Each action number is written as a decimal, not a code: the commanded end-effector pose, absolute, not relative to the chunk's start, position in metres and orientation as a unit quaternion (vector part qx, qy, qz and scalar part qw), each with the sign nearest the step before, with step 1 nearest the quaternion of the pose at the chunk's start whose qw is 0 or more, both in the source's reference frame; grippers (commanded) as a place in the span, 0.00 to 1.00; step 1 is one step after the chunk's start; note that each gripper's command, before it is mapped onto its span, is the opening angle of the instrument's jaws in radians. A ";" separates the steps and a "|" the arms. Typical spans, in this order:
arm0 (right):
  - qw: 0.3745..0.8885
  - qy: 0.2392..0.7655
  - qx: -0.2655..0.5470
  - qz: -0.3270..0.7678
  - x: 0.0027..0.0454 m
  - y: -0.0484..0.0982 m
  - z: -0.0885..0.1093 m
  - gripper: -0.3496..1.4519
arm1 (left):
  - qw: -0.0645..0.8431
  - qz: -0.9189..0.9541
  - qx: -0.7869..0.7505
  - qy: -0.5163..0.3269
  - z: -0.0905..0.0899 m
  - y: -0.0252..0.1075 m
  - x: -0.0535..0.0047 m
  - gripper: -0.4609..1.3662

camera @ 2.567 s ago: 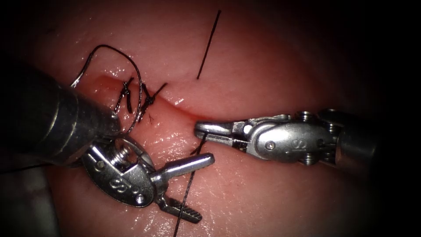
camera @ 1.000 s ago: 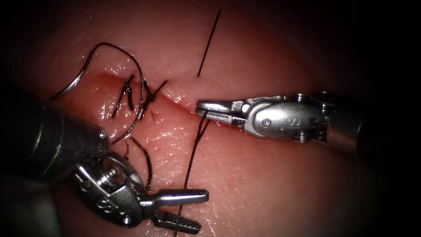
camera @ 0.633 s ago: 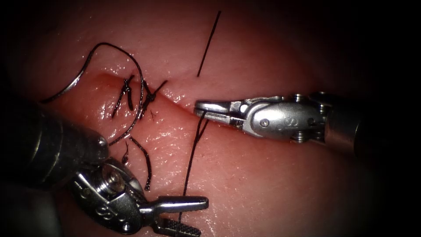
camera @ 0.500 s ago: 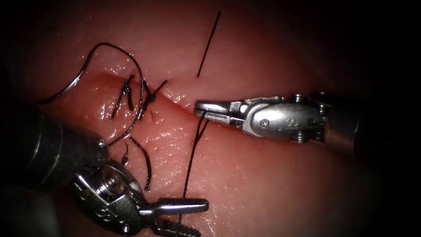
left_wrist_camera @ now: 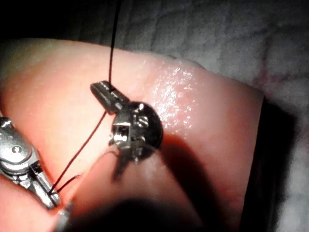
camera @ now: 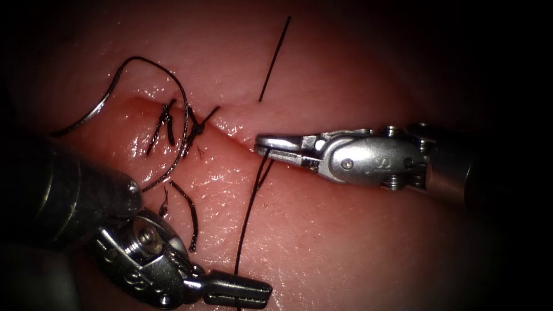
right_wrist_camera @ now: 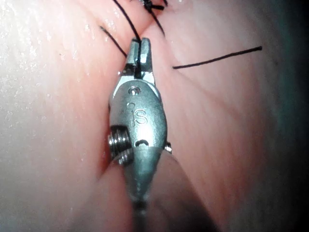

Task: Wound Closure
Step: Grab a working length of suture with the left gripper, then hand over the suture from the left to the right gripper

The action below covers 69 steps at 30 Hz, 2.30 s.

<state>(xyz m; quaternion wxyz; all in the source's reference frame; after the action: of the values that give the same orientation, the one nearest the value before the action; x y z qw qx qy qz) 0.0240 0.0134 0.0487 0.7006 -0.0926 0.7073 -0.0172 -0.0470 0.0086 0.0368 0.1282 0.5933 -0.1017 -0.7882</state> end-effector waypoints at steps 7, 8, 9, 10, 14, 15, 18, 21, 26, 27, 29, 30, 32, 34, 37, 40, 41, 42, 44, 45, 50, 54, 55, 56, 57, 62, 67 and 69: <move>0.698 0.710 -0.091 -0.019 0.0240 0.013 0.048 0.00 | 0.139 -0.791 0.587 -0.105 0.037 0.009 -0.0465 0.06; 0.698 0.710 -0.091 -0.019 0.0240 0.013 0.048 0.00 | 0.138 -0.791 0.587 -0.106 0.037 0.009 -0.0464 0.06; 0.697 0.711 -0.090 -0.019 0.0240 0.013 0.047 0.00 | 0.139 -0.792 0.584 -0.109 0.036 0.010 -0.0461 0.06; 0.696 0.712 -0.090 -0.020 0.0240 0.012 0.047 0.00 | 0.137 -0.793 0.583 -0.110 0.036 0.010 -0.0457 0.06; 0.694 0.714 -0.085 -0.020 0.0238 0.012 0.046 0.00 | 0.135 -0.796 0.579 -0.115 0.036 0.010 -0.0444 0.06; 0.694 0.715 -0.084 -0.021 0.0238 0.012 0.046 0.00 | 0.137 -0.797 0.577 -0.117 0.036 0.010 -0.0441 0.06; 0.693 0.717 -0.075 -0.017 0.0237 0.011 0.045 0.00 | 0.130 -0.798 0.576 -0.121 0.035 0.011 -0.0427 0.06; 0.692 0.719 -0.066 -0.009 0.0237 0.011 0.044 0.04 | 0.128 -0.799 0.574 -0.125 0.035 0.011 -0.0416 0.06; 0.697 0.714 -0.062 0.010 0.0236 0.011 0.044 0.55 | 0.126 -0.800 0.572 -0.127 0.034 0.012 -0.0411 0.06; 0.699 0.712 -0.066 0.016 0.0235 0.011 0.044 0.63 | 0.128 -0.800 0.572 -0.128 0.034 0.012 -0.0412 0.06; 0.700 0.710 -0.070 0.031 0.0235 0.011 0.043 0.76 | 0.126 -0.800 0.572 -0.129 0.034 0.012 -0.0415 0.06; 0.700 0.709 -0.076 0.038 0.0235 0.011 0.043 0.82 | 0.125 -0.801 0.571 -0.130 0.034 0.012 -0.0417 0.06; 0.701 0.707 -0.081 0.044 0.0235 0.012 0.043 0.86 | 0.125 -0.800 0.572 -0.128 0.034 0.012 -0.0420 0.06; 0.703 0.705 -0.081 0.048 0.0234 0.012 0.042 0.89 | 0.124 -0.800 0.573 -0.128 0.034 0.012 -0.0425 0.06; 0.704 0.704 -0.086 0.043 0.0231 0.013 0.041 0.89 | 0.124 -0.799 0.575 -0.126 0.033 0.012 -0.0430 0.06; 0.705 0.702 -0.102 0.025 0.0228 0.013 0.040 0.90 | 0.123 -0.799 0.576 -0.124 0.033 0.013 -0.0436 0.06; 0.705 0.701 -0.105 0.021 0.0228 0.014 0.040 0.90 | 0.123 -0.799 0.576 -0.124 0.033 0.013 -0.0437 0.06; 0.705 0.701 -0.111 0.016 0.0229 0.014 0.039 0.91 | 0.123 -0.798 0.577 -0.122 0.033 0.013 -0.0438 0.06; 0.704 0.699 -0.122 0.003 0.0232 0.014 0.038 0.92 | 0.124 -0.798 0.577 -0.123 0.033 0.013 -0.0441 0.06; 0.704 0.698 -0.132 -0.007 0.0235 0.013 0.038 0.94 | 0.123 -0.799 0.577 -0.122 0.033 0.013 -0.0444 0.06; 0.706 0.692 -0.149 -0.028 0.0244 0.013 0.038 0.97 | 0.119 -0.797 0.580 -0.120 0.032 0.014 -0.0452 0.06; 0.710 0.686 -0.149 -0.047 0.0250 0.013 0.038 0.95 | 0.118 -0.796 0.582 -0.118 0.032 0.015 -0.0459 0.06; 0.708 0.688 -0.148 -0.048 0.0251 0.013 0.038 0.95 | 0.118 -0.795 0.583 -0.118 0.032 0.015 -0.0460 0.06; 0.705 0.692 -0.147 -0.051 0.0252 0.013 0.038 0.95 | 0.117 -0.793 0.586 -0.119 0.032 0.015 -0.0461 0.06; 0.702 0.695 -0.147 -0.056 0.0255 0.012 0.038 0.94 | 0.116 -0.793 0.586 -0.119 0.032 0.015 -0.0464 0.06; 0.696 0.699 -0.150 -0.065 0.0260 0.012 0.036 0.90 | 0.117 -0.792 0.588 -0.118 0.033 0.015 -0.0468 0.06; 0.691 0.702 -0.155 -0.075 0.0260 0.012 0.035 0.85 | 0.113 -0.792 0.590 -0.114 0.033 0.016 -0.0469 0.06; 0.691 0.702 -0.154 -0.075 0.0260 0.012 0.035 0.84 | 0.111 -0.792 0.590 -0.113 0.033 0.016 -0.0470 0.06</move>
<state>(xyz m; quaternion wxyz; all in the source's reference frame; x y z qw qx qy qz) 0.0260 0.0118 0.0350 0.6906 -0.1560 0.7022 -0.0754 -0.0470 0.0157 0.0332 0.1079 0.5899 -0.1155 -0.7919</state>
